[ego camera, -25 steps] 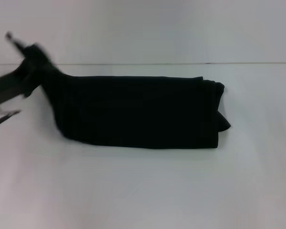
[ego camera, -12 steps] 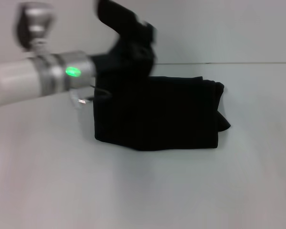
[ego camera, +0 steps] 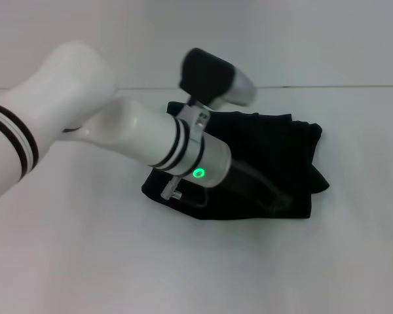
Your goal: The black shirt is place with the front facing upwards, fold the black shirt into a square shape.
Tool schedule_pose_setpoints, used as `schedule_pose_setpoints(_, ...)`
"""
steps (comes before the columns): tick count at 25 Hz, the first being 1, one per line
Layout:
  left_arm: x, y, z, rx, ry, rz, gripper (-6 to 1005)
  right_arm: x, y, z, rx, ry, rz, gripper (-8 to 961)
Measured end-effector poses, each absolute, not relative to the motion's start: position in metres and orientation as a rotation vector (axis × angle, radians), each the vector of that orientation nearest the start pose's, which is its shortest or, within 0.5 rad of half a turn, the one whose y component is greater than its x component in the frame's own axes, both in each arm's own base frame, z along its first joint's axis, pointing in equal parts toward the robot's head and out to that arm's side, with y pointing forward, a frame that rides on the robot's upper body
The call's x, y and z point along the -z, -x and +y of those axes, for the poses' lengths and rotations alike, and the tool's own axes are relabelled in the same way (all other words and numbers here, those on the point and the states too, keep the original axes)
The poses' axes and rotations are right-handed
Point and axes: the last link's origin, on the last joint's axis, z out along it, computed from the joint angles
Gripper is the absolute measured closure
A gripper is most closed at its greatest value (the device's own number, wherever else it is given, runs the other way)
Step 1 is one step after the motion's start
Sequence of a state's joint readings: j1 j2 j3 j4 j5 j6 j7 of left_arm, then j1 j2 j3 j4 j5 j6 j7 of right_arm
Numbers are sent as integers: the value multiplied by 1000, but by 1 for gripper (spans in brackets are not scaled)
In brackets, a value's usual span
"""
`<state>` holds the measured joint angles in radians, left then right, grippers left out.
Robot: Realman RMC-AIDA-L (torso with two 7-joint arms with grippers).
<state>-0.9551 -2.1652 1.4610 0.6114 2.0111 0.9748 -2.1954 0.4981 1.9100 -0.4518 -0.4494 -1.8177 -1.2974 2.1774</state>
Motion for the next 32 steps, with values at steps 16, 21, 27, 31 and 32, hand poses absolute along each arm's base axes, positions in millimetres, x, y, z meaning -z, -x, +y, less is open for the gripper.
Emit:
schedule_pose_setpoints(16,50,138,398,486,2620,-1011,597,-85,-337,364,-1066,1778,1770,344)
schedule_pose_setpoints(21,29,165,410,688,2460,-1487,337,-77,-325,372,-887,1911,1819,344)
schedule_pose_setpoints(27,-4,192,413,840,2301,-1738,166,-74,-291,396,-591,2110,1852,345)
schedule_pose_setpoints(31,-26,216,410,856,2216,-1784,157,-75,-264,417,-363,2167,1845,346)
schedule_pose_setpoints(32,-30,222,409,862,2193,-1794,157,-75,-256,423,-315,2171,1831,346)
